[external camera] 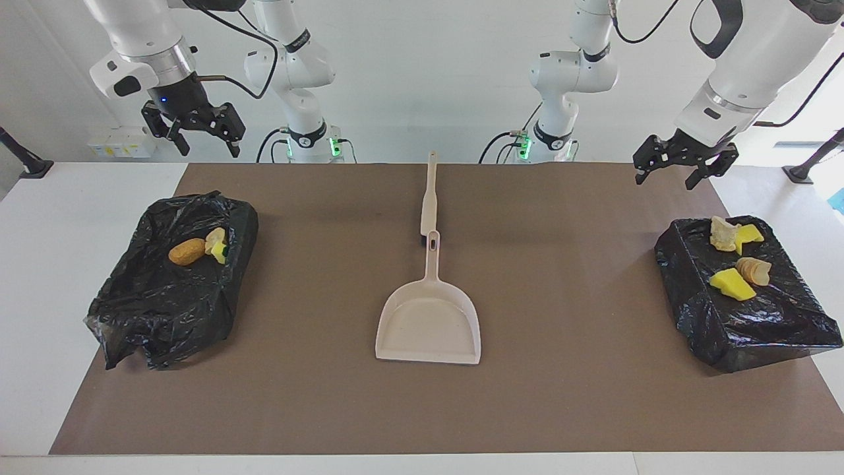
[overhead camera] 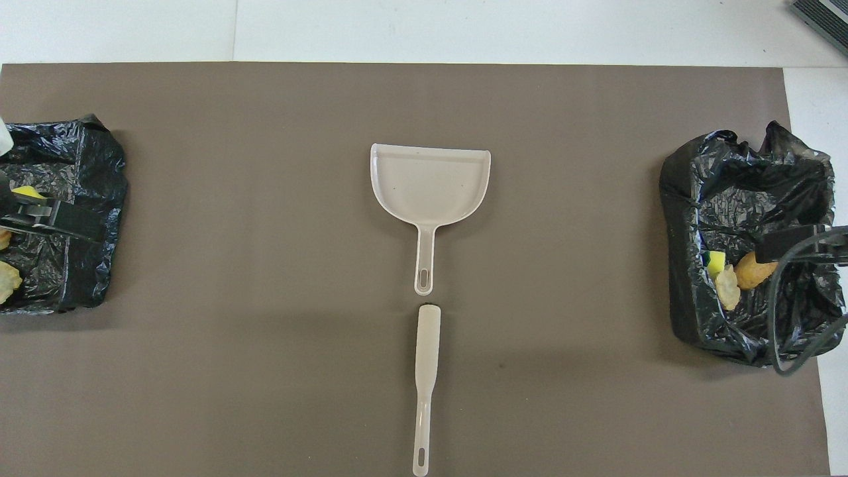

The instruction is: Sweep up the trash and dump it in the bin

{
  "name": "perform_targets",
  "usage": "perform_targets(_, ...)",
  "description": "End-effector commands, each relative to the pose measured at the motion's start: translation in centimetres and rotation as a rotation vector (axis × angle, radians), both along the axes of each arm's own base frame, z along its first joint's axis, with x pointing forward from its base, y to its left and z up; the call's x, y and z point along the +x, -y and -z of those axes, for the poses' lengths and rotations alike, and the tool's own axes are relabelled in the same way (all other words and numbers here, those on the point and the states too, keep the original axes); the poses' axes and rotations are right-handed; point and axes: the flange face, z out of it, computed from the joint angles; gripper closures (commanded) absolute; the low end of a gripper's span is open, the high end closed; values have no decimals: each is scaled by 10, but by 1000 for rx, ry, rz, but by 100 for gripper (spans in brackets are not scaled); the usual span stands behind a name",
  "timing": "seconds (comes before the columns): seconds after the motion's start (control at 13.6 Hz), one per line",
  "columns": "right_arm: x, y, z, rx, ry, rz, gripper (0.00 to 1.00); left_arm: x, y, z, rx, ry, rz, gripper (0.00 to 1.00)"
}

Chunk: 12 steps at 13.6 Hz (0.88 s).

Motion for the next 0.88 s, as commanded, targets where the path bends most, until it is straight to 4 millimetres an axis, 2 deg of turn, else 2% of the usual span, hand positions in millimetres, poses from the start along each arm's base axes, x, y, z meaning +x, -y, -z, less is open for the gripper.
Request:
perform_targets(0.0, -8, 2, 1, -6, 4, 17, 0, -19, -10, -8, 3, -10, -1, 0)
perform_targets(0.15, -8, 2, 2, -6, 1, 17, 0, -19, -7, -8, 3, -10, 5, 0)
perform_targets(0.44, -2, 21, 3, 8, 46, 39, 0, -16, -2, -8, 3, 6, 16, 0)
perform_targets(0.51, -1, 8, 3, 5, 52, 21, 0, -16, -2, -9, 3, 9, 16, 0)
perform_targets(0.59, 0, 3, 4, 5, 52, 12, 0, -16, -3, -9, 3, 7, 14, 0)
perform_targets(0.81, -1, 13, 5, 4, 44, 24, 0, -15, -3, -9, 3, 10, 14, 0)
